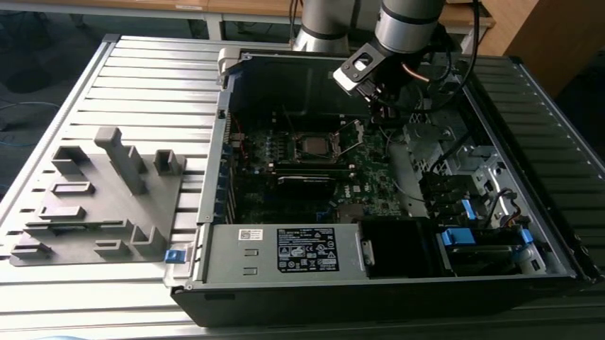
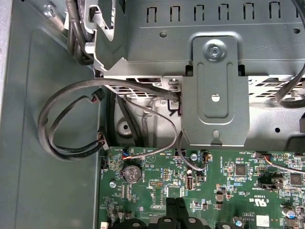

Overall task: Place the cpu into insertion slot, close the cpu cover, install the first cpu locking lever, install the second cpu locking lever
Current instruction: 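Close the cpu cover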

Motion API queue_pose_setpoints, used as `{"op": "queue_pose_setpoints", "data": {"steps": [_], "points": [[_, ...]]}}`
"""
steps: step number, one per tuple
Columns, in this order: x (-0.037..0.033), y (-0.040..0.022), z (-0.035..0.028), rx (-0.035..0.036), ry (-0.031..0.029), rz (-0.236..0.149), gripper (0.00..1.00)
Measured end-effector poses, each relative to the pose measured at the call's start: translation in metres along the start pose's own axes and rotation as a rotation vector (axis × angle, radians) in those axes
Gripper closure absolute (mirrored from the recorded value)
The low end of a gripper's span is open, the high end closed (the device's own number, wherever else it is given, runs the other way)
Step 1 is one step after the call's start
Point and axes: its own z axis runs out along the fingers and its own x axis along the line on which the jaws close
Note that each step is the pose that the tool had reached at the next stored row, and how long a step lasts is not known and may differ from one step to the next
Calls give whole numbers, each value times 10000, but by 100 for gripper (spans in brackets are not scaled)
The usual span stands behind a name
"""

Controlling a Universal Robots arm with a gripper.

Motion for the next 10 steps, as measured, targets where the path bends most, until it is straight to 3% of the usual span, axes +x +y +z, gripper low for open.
{"op": "queue_pose_setpoints", "data": {"steps": [10], "points": [[0,0,8,-1,5,0,89]]}}
